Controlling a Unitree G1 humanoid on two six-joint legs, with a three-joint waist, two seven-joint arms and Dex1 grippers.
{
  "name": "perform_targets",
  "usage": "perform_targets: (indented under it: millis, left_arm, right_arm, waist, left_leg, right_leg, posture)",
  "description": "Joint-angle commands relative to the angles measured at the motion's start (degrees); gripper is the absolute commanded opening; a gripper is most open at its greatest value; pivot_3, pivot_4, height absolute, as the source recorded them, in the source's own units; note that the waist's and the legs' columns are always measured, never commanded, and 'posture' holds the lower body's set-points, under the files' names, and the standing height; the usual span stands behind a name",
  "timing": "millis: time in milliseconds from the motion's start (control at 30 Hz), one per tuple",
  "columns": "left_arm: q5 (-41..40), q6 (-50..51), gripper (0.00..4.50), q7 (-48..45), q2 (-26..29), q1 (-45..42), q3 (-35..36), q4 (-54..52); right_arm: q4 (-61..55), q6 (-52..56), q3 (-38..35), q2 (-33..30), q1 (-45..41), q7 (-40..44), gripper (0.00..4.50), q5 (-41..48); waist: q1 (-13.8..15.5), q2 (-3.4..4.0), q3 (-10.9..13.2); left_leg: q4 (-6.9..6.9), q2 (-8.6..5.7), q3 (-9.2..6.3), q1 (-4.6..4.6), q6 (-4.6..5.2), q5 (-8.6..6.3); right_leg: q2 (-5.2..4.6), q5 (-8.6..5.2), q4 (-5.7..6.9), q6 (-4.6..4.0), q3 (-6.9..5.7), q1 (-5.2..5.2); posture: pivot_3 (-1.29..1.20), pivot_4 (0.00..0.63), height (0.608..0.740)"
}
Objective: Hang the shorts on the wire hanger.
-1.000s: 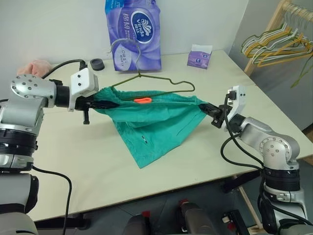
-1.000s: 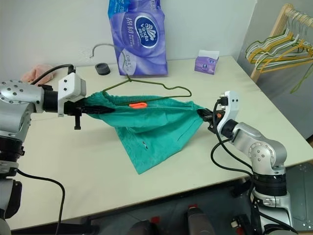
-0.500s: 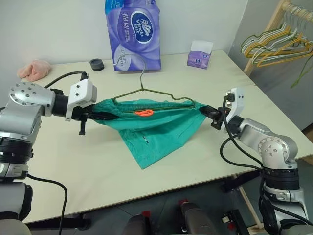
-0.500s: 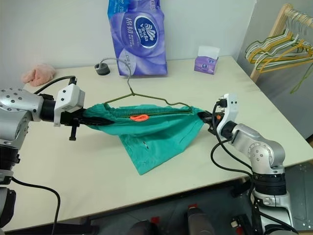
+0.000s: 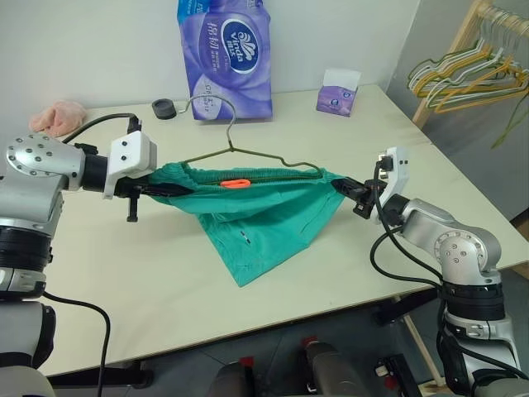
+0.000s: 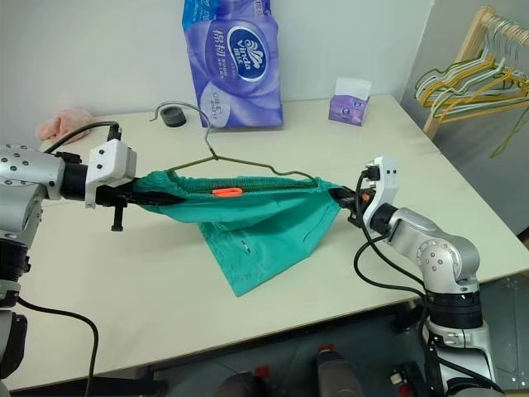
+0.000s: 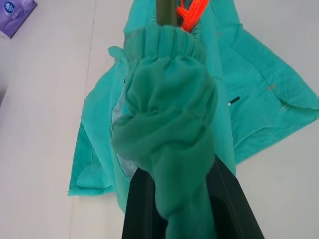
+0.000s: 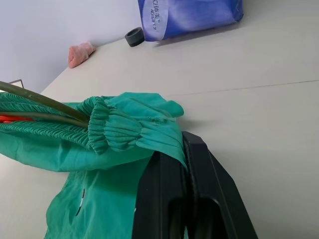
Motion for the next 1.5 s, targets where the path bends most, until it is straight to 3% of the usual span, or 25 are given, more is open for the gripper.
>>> perform_targets:
  millis: [33, 567, 900, 1033, 1233, 1500]
  left_arm:
    - [7.47, 0.25, 0.00, 0.71, 7.58, 1.81, 1.74, 8.04]
    - [16.53, -6.70, 0.00, 7.25, 7.49, -0.60, -1.08, 12.27]
    - [7.35, 1.49, 0.00, 4.53, 1.96, 2.44, 1.88, 0.21]
    - [6.05, 4.32, 0.00, 3.63, 1.21, 3.70, 2.30, -3.66]
    - [4.84, 8.25, 0.00, 2.34, 0.24, 5.86, 3.55, -8.29]
    - [4.10, 10.40, 0.00, 1.65, -0.93, 6.72, 4.30, -11.69]
  right_arm:
    - [1.55, -2.75, -10.96, -7.11, 0.82, -4.20, 0.01, -4.98]
    - [-9.96, -2.45, -2.17, -13.36, 0.44, 0.84, 0.01, -7.41]
    - [-12.09, -2.59, 5.60, -11.76, -2.46, 4.32, 0.01, -9.52]
    - [-12.47, -4.19, 8.02, -13.64, -2.39, 7.04, 0.99, -13.49]
    - [-12.57, -7.15, 12.50, -17.75, -2.97, 13.71, 3.08, -20.14]
    - [-10.31, -10.31, 18.01, -18.04, -7.01, 23.57, 3.08, -24.54]
  waist:
    - [0.01, 0.00, 0.00]
    - [0.09, 0.00, 0.00]
    - [0.03, 0.00, 0.01]
    - [0.06, 0.00, 0.01]
    - [0.05, -0.01, 0.01]
    - [0.00, -0.01, 0.01]
  left_leg:
    - [0.00, 0.00, 0.00, 0.00, 0.00, 0.00]
    - [0.00, 0.00, -0.01, -0.01, 0.01, 0.00]
    - [0.00, 0.01, -0.01, -0.01, 0.01, 0.00]
    - [0.00, 0.00, 0.02, 0.00, 0.01, 0.00]
    - [0.00, 0.00, 0.01, 0.00, 0.01, 0.00]
    - [0.00, 0.01, 0.01, 0.01, 0.01, 0.00]
  right_leg:
    - [0.00, 0.00, 0.00, 0.00, 0.00, 0.00]
    - [0.00, -0.01, -0.02, 0.01, -0.02, 0.00]
    - [0.01, -0.01, -0.03, 0.01, -0.02, 0.00]
    - [0.01, -0.01, -0.02, 0.01, 0.01, 0.00]
    - [0.05, -0.01, -0.05, 0.01, -0.01, 0.00]
    - [0.06, -0.01, -0.04, 0.01, 0.00, 0.00]
  posture:
    - [-0.19, 0.099, 0.740]
    - [-0.19, 0.109, 0.740]
    - [-0.19, 0.111, 0.740]
    - [-0.19, 0.111, 0.740]
    - [-0.19, 0.108, 0.740]
    - [-0.19, 0.102, 0.740]
